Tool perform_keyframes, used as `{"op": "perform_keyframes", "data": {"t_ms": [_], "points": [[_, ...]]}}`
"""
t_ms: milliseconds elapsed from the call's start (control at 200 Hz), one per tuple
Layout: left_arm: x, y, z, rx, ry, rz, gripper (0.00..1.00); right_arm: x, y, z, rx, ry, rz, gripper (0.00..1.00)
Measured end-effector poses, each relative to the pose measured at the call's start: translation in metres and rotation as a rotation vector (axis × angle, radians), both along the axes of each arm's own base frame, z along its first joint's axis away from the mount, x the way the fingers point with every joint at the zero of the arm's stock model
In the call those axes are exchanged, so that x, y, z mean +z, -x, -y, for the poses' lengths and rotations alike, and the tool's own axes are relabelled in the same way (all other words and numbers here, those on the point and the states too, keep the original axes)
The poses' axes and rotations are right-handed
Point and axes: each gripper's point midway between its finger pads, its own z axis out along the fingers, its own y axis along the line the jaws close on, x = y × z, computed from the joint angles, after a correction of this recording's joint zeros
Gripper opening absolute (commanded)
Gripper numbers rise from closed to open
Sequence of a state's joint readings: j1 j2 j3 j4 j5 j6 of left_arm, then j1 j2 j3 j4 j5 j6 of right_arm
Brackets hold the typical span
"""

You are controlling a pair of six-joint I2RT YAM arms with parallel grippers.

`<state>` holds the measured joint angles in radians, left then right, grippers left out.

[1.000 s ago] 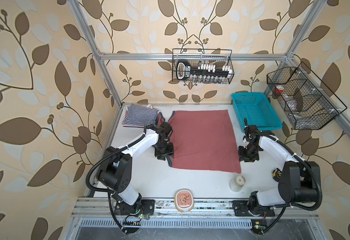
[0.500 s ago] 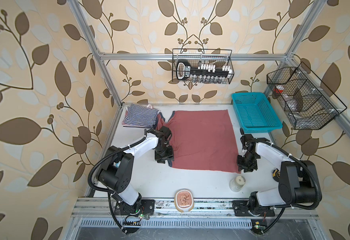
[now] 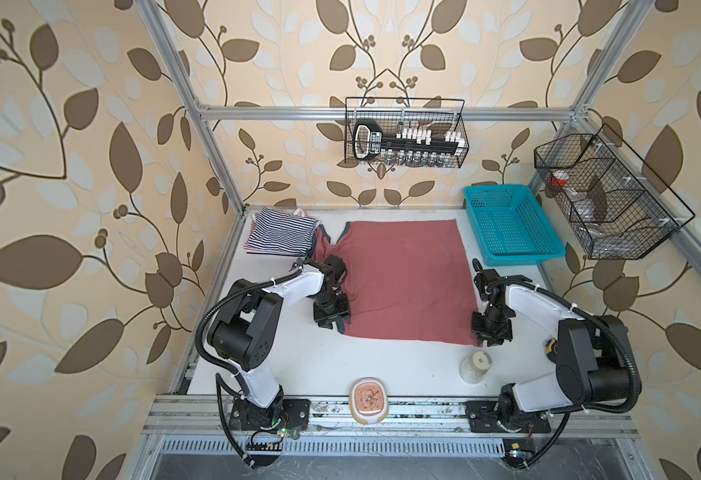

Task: Fold and stack the tank tops
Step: 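Move both grippers to the pink top's hem corners nearest the robot and grasp, then lift the hem with both grippers and fold it toward the far edge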

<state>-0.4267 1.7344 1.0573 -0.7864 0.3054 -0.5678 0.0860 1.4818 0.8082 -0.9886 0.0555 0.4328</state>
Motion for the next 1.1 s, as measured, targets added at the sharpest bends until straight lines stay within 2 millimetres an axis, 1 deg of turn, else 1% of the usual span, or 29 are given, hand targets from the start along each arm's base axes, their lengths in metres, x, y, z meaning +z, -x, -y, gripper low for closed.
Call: {"op": "perform_keyframes", "data": {"t_ms": [90,245,305,355,425,550,600,720,750,890,920,1030,1100], "points": [[-0.005,-0.001,0.000,0.013,-0.006,-0.012,0.57,0.000,0.001,-0.001,-0.001,0.011,-0.001,0.25],[-0.006,-0.005,0.002,0.033,-0.001,0.002,0.57,-0.005,0.004,-0.001,-0.002,0.026,-0.022,0.22],[-0.006,-0.007,0.003,0.038,0.001,0.005,0.56,-0.008,0.006,-0.001,-0.002,0.033,-0.038,0.19],[-0.006,-0.008,0.003,0.041,0.003,0.009,0.55,-0.010,0.007,-0.002,-0.002,0.038,-0.046,0.18],[-0.007,-0.009,0.004,0.044,0.008,0.014,0.51,-0.011,0.007,-0.002,-0.001,0.046,-0.052,0.15],[-0.008,-0.008,0.004,0.059,0.011,0.007,0.43,-0.012,0.007,-0.002,-0.004,0.052,-0.054,0.07],[-0.008,-0.007,0.004,0.060,0.013,0.005,0.39,-0.012,0.007,-0.002,-0.010,0.055,-0.054,0.06],[-0.009,-0.006,0.005,0.060,0.016,0.000,0.33,-0.012,0.008,-0.002,-0.014,0.063,-0.055,0.00],[-0.010,-0.005,0.005,0.062,0.018,-0.002,0.31,-0.012,0.008,-0.002,-0.014,0.065,-0.055,0.00],[-0.011,-0.003,0.007,0.055,0.033,-0.006,0.07,-0.013,0.008,-0.002,-0.017,0.068,-0.055,0.00],[-0.012,-0.003,0.007,0.055,0.035,-0.007,0.00,-0.012,0.008,-0.002,-0.018,0.070,-0.056,0.00],[-0.011,-0.003,0.008,0.060,0.039,-0.007,0.00,-0.011,0.008,0.000,-0.021,0.080,-0.049,0.00],[-0.011,-0.003,0.008,0.059,0.039,-0.005,0.00,-0.006,0.006,0.002,-0.023,0.086,-0.024,0.00]]}}
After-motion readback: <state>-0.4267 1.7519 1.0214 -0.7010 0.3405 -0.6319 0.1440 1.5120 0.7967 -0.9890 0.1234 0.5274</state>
